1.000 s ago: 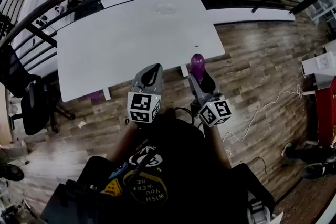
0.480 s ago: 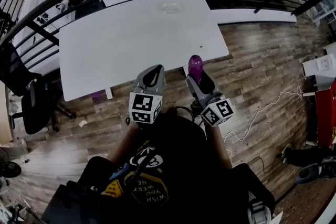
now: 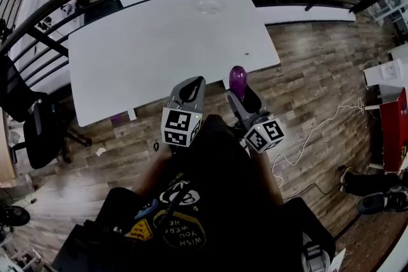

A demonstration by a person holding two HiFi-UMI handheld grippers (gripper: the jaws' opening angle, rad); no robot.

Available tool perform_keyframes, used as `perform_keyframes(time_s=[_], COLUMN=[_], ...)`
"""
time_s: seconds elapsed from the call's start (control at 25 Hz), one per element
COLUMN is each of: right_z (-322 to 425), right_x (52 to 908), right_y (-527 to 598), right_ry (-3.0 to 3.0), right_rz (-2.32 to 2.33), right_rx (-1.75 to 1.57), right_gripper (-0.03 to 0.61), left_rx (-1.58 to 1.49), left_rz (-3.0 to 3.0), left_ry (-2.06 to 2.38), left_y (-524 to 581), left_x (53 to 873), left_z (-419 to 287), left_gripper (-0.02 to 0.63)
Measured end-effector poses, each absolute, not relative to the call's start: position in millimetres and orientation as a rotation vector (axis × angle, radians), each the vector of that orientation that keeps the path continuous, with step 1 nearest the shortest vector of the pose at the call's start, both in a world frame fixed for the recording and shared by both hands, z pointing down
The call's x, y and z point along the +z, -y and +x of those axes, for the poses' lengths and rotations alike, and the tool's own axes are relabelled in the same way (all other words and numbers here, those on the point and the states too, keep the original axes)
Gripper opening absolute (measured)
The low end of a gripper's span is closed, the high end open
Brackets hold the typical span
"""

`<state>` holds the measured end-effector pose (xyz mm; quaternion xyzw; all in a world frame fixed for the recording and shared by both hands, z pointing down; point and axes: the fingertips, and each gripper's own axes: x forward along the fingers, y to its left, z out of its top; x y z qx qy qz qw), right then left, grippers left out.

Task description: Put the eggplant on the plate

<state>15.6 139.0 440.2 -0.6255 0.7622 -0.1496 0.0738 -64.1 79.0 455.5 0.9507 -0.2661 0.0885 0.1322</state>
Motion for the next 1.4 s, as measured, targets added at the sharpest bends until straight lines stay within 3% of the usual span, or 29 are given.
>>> perform_keyframes(time_s=[0.4,1.0,1.4], right_z=[42,184,228], right_x=[455,511,631], right_y=[-69,109,252], right_ry=[-2.351,-2.555,-2.975], right_rz=[-1.854,-1.729,-1.606], right_rx=[-0.484,-0.604,-0.716], right_gripper=[0.216,0.216,0.216], left_rx=[0.29,0.418,0.513], left_rz=[2.728,2.688,2.571], left_ry=[0.785,0.898,1.01], left_y=[-19,159,251], left_x=[474,511,573], left_z=[-37,110,137], left_gripper=[0.005,0.005,0.005])
